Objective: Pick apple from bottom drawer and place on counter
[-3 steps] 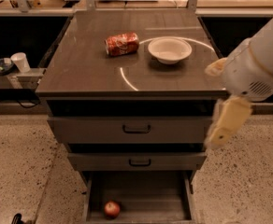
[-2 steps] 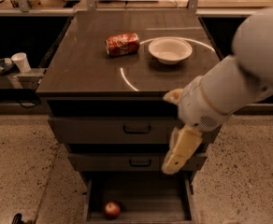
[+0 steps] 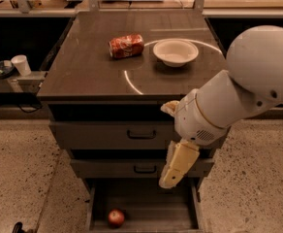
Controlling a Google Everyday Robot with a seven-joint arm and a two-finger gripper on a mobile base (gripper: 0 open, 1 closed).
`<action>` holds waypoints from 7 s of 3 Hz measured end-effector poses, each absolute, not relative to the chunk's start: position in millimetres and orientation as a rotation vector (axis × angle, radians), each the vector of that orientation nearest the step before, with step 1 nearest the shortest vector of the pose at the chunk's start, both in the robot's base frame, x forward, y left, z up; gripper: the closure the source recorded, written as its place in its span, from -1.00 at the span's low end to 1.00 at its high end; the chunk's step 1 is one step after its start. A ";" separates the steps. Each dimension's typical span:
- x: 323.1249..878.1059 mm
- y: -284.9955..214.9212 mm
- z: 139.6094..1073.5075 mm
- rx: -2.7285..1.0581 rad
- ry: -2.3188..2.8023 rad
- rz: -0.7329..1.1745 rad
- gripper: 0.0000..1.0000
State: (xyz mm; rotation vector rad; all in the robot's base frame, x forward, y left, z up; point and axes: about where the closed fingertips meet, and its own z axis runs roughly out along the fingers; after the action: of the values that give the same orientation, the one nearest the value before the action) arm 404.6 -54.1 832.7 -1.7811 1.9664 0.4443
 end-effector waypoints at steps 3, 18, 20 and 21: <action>377.0 -9.7 701.7 -1.636 1.911 0.558 -1.00; 392.1 111.8 277.1 -1.568 1.598 0.876 -1.00; 405.7 112.6 273.9 -1.535 1.595 0.842 -1.00; 421.6 112.4 266.5 -1.505 1.602 0.830 -0.72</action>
Offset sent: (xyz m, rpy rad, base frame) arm 0.0452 0.0695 -0.1681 0.1647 -0.2815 -0.2332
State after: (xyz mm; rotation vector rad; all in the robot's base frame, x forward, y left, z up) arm 421.6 112.4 266.5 -1.5051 1.6020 0.8304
